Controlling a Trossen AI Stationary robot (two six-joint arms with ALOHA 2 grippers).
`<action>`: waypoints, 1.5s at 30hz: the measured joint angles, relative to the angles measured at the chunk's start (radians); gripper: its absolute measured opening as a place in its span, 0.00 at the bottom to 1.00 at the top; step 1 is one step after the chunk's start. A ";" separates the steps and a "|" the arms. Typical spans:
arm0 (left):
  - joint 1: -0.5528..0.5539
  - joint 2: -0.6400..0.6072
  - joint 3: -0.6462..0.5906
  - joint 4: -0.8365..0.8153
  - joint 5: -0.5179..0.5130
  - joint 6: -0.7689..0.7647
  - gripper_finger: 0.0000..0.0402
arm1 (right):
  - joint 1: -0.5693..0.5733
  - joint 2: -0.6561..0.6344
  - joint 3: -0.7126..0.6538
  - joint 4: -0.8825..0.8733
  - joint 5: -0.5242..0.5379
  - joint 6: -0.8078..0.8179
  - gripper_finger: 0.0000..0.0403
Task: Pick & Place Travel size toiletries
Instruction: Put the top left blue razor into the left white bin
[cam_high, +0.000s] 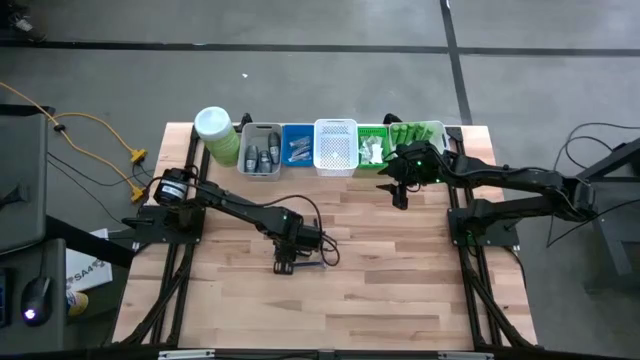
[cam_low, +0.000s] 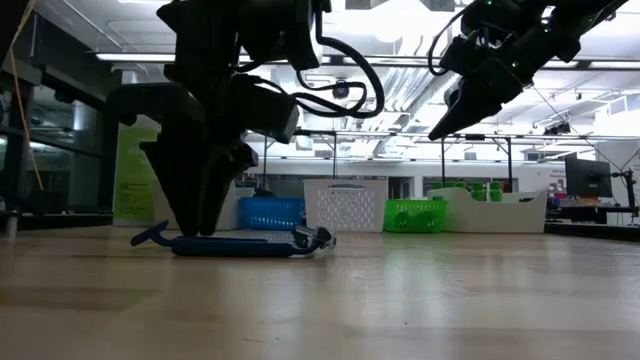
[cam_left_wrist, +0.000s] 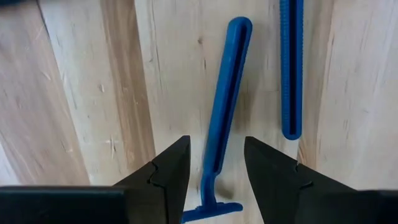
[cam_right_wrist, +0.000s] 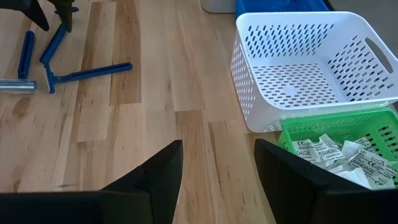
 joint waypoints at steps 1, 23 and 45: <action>0.000 0.000 0.000 0.001 0.000 0.009 0.37 | 0.000 0.000 0.000 0.000 0.000 0.000 0.48; -0.046 0.109 0.003 0.012 -0.063 0.069 0.20 | 0.000 0.000 0.000 -0.004 -0.001 0.003 0.48; -0.035 -0.016 -0.003 0.058 -0.247 0.117 0.06 | 0.000 0.000 0.000 -0.008 -0.003 0.008 0.48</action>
